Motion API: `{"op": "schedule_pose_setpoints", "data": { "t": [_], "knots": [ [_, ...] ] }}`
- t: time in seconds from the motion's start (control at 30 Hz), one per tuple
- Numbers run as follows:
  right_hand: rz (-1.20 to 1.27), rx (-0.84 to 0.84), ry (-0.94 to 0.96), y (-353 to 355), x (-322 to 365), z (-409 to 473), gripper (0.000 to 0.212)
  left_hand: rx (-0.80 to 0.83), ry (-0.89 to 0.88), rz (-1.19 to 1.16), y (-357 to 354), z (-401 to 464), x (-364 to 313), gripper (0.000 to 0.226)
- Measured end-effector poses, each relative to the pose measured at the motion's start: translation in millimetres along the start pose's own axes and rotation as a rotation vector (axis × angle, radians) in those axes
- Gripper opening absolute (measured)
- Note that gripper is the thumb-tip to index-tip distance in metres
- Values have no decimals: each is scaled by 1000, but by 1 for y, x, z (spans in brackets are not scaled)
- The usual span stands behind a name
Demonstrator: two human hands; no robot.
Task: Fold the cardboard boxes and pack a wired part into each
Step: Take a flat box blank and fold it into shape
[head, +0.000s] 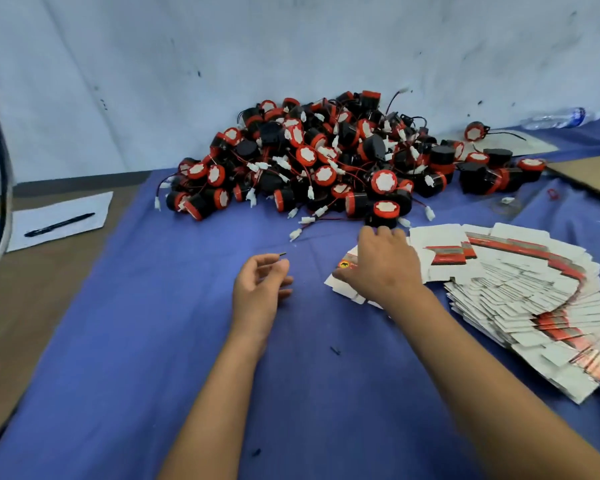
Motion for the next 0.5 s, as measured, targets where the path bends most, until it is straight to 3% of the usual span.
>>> {"op": "schedule_pose_setpoints", "data": {
  "t": [0.1, 0.23, 0.37, 0.5],
  "knots": [
    [-175, 148, -50, 1, -11, 2, 89, -69, -20, 4, -2, 5, -2, 8],
    [-76, 238, 32, -8, 1, 2, 83, -93, -54, 54, -7, 7, -2, 9],
    [343, 88, -5, -14, 12, 5, 62, -43, -34, 6, 0, 7, -3, 11],
    [840, -113, 2, -8, 19, 2, 50, 225, 95, -116, 4, 2, -8, 47]
  ]
}}
Point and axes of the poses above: each hand's wrist, its own z-axis towards the middle knuckle, its own y-axis out of the back of the hand, x = y × z, the point moved 1 cm from there along z, towards the middle knuckle, and after that the axes turned 3 degrees about -z, right-handed, at the moved point
